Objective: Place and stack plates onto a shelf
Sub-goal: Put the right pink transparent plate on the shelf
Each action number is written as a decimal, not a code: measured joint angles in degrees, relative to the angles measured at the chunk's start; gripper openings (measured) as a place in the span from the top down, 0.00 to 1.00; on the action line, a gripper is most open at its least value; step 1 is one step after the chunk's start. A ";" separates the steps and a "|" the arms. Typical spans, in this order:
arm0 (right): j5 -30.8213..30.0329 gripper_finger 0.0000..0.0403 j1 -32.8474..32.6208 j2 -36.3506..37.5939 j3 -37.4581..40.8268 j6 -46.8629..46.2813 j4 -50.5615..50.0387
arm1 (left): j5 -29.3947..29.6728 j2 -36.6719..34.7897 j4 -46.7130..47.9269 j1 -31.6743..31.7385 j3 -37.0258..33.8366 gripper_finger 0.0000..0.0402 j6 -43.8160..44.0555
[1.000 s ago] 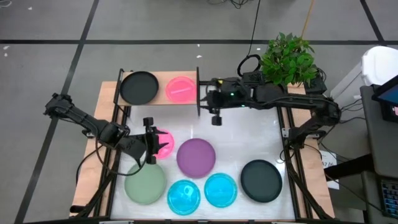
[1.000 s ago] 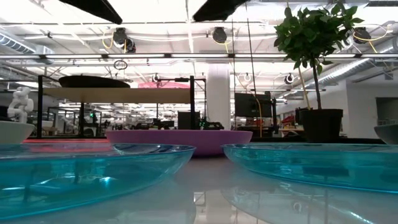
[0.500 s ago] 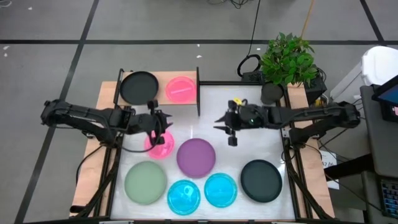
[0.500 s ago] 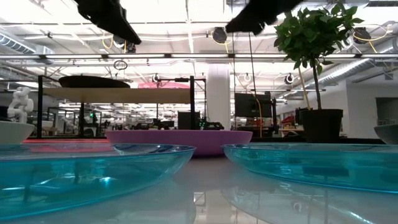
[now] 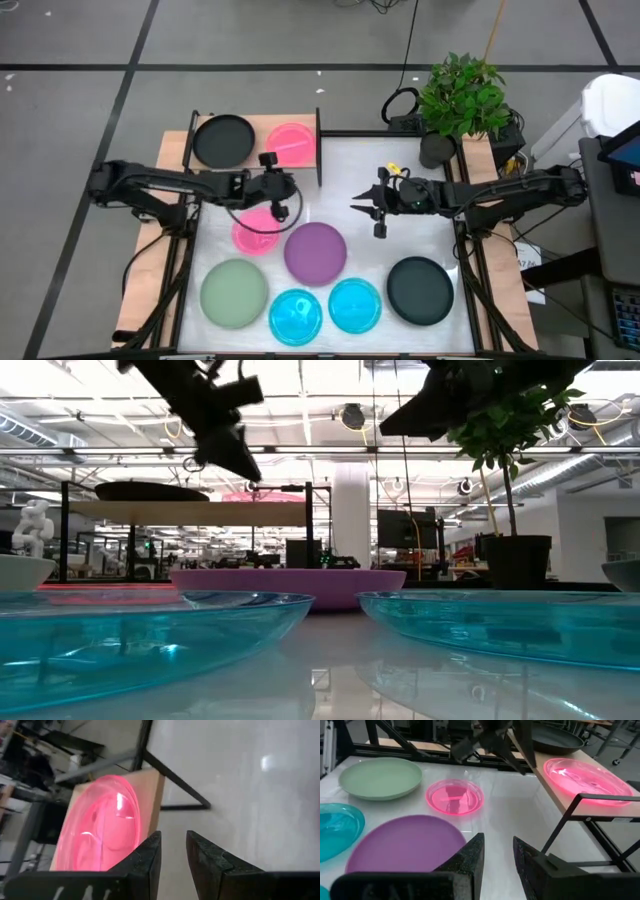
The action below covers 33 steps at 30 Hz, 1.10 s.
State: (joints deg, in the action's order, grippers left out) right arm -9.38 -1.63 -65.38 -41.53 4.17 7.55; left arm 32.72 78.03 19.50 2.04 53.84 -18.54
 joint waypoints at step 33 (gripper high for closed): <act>0.14 0.78 0.00 0.35 -0.01 1.65 -0.06 | 3.53 3.02 -2.16 7.45 0.02 0.76 0.99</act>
State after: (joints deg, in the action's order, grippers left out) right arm -9.23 -1.63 -65.04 -41.54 5.82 7.49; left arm 36.25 81.06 17.34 9.49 53.87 -17.55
